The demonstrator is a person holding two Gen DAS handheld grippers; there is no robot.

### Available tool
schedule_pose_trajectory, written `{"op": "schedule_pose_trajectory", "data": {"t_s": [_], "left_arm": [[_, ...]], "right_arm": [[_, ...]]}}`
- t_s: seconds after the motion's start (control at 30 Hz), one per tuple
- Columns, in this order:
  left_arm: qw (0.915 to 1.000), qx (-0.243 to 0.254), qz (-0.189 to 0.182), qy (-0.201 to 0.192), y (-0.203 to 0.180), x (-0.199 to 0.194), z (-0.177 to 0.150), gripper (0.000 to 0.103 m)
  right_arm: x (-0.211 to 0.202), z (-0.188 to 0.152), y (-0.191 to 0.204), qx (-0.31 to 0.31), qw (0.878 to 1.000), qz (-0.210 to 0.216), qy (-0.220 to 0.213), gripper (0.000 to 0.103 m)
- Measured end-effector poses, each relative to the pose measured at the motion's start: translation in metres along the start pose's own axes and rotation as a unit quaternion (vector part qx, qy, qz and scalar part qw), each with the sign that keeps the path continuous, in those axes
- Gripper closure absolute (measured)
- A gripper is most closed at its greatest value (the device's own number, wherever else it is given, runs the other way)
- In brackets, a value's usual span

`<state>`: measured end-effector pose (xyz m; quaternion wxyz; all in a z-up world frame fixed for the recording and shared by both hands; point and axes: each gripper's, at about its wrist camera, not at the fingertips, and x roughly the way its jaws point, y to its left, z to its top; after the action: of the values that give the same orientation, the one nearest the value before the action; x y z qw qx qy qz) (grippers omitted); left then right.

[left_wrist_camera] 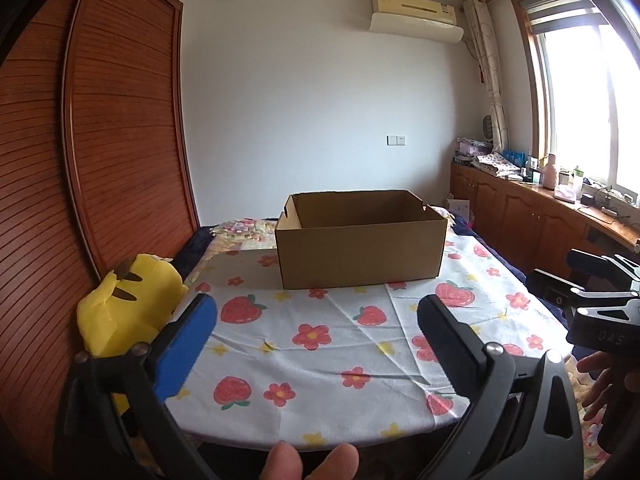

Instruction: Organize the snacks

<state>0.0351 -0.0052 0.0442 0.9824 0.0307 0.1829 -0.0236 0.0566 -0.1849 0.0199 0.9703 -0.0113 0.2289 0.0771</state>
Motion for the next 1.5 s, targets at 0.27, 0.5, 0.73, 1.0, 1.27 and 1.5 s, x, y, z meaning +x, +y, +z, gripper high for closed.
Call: {"op": "schedule_pose_trajectory", "data": {"t_s": [0.27,0.5,0.73,1.0,1.27,1.5], "left_arm": [[0.9999,-0.006,0.007,-0.006,0.002,-0.009,-0.003,0.000],[0.9999,0.002,0.014,-0.001,-0.003,-0.013,-0.008,0.000],[0.9998,0.002,0.021,-0.004,-0.002,-0.017,-0.015,0.000],[0.9998,-0.006,0.020,0.004,0.001,-0.015,-0.020,0.000],[0.9998,-0.008,0.019,0.004,0.001,-0.017,-0.021,0.000],[0.9998,-0.007,0.020,0.003,0.001,-0.017,-0.020,0.000]], "right_arm": [[-0.005,-0.002,0.003,0.001,1.000,-0.006,-0.006,0.008],[-0.012,-0.004,0.004,0.002,1.000,-0.012,-0.014,0.006],[-0.023,-0.012,0.002,0.007,0.999,-0.023,-0.024,0.004],[-0.030,-0.020,-0.004,0.012,0.999,-0.043,-0.026,0.004],[-0.032,-0.022,-0.005,0.011,0.998,-0.047,-0.026,0.004],[-0.032,-0.022,-0.005,0.011,0.998,-0.047,-0.027,0.004]]}}
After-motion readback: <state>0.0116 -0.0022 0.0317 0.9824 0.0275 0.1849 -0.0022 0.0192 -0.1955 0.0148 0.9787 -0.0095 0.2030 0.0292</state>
